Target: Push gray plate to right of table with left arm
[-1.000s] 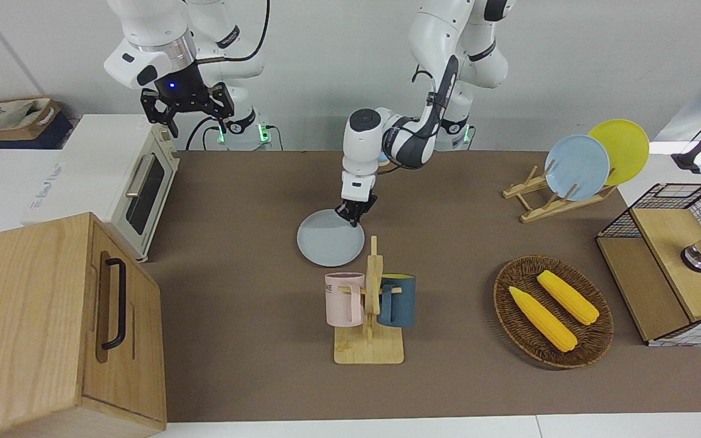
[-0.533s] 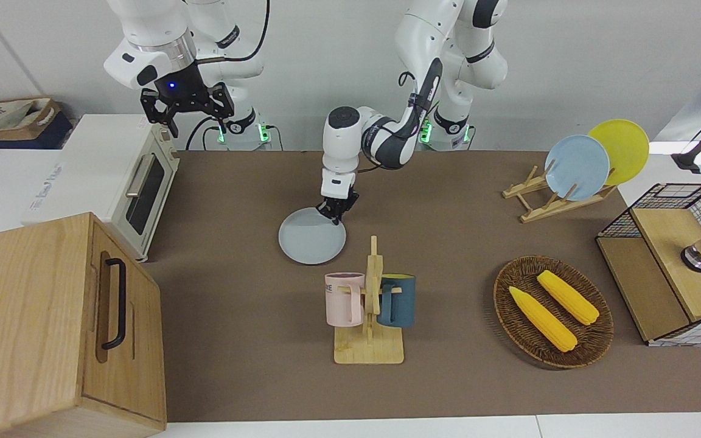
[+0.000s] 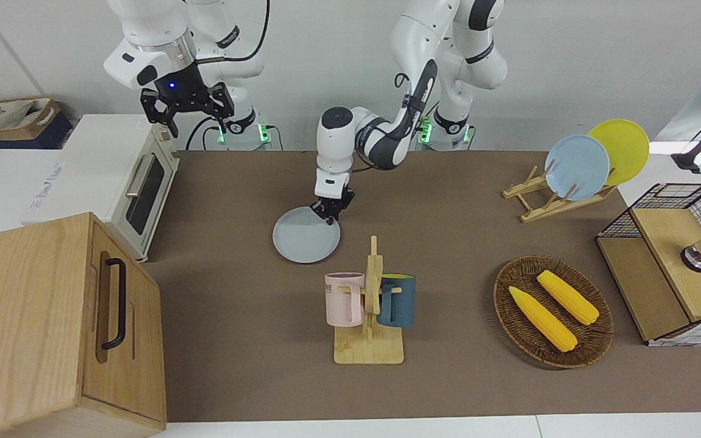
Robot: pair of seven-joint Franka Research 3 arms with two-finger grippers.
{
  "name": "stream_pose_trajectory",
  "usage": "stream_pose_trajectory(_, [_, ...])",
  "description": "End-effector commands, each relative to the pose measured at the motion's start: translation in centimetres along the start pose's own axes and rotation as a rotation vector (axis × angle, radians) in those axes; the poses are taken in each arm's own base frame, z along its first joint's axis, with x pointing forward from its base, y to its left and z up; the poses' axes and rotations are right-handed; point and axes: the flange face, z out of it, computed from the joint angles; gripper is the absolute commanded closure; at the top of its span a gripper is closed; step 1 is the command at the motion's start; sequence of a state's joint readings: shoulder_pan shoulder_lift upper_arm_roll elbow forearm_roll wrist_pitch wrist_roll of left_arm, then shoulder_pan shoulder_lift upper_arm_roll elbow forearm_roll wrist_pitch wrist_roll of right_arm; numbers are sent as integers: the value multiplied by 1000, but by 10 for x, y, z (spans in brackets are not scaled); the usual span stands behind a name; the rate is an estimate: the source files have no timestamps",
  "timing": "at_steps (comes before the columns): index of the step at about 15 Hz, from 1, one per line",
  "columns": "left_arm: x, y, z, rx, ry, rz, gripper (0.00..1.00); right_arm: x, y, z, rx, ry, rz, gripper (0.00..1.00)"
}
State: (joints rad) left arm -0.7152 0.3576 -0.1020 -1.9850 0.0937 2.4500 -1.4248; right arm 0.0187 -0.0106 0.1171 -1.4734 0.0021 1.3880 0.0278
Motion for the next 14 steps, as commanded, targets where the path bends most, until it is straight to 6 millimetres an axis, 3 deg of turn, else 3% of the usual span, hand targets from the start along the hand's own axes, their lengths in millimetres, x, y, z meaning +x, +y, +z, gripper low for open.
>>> stream_pose_trajectory(1, [0,9,5,56,4,2,11,-4,1,-4,9,-2,3,17])
stream_pose_trajectory(5, [10,9,-9,88,8,-13,9,-4,1,-4,9,-2,3,17])
stream_pose_trajectory(10, [27,1,-44,102,19,-12,11,-4,2,-4,9,-4,6,17])
stream_pose_trajectory(14, [70,-27,-108,140,7,61,11,-4,1,-4,9,-2,5,17])
